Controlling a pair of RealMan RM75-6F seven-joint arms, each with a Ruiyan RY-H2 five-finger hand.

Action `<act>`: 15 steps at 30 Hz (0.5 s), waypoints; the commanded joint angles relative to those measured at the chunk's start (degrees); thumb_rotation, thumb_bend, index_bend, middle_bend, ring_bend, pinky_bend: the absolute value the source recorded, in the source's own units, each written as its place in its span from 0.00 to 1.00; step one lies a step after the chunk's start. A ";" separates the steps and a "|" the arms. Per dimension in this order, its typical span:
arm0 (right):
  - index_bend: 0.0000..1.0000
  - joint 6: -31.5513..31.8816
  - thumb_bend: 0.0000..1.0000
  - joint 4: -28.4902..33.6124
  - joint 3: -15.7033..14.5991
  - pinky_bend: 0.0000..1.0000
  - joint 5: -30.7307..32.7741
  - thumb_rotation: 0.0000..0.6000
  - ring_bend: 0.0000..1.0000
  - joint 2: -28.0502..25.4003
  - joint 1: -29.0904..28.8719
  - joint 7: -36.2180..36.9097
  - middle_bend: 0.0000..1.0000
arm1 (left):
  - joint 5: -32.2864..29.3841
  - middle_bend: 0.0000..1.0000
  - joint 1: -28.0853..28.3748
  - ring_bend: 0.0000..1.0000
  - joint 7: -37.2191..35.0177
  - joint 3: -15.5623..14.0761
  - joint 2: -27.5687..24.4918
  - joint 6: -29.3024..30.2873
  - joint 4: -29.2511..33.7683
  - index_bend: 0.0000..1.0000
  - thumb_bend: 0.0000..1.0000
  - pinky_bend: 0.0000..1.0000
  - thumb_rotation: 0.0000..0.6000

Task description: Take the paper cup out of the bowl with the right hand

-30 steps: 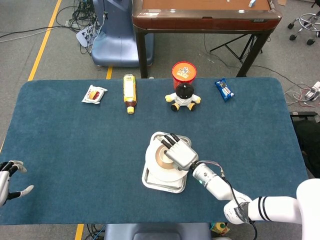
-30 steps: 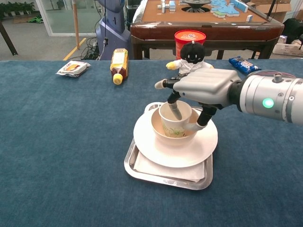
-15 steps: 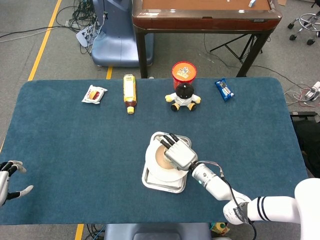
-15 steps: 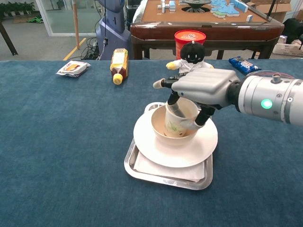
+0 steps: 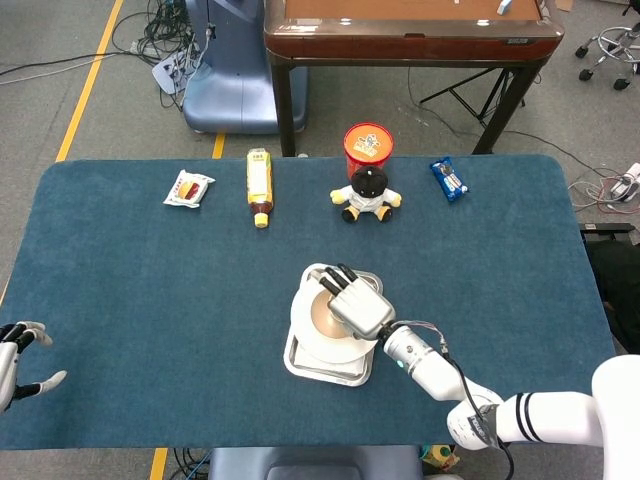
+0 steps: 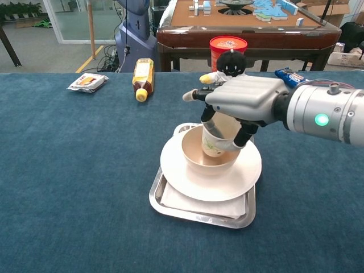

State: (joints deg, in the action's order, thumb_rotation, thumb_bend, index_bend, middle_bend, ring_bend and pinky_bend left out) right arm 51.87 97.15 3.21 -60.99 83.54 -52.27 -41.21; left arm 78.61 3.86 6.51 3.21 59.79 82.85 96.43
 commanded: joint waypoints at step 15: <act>0.63 4.75 0.46 8.44 1.37 0.06 -0.07 1.00 0.00 -6.56 -0.37 -4.68 0.03 | -0.03 0.33 0.03 0.26 0.87 -0.06 0.33 0.02 -0.09 0.47 0.06 0.44 1.00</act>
State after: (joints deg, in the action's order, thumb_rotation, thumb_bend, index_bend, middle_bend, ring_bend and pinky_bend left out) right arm 55.76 105.23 4.57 -61.16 77.61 -52.74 -44.98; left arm 78.58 3.89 7.39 3.15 60.13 82.86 96.34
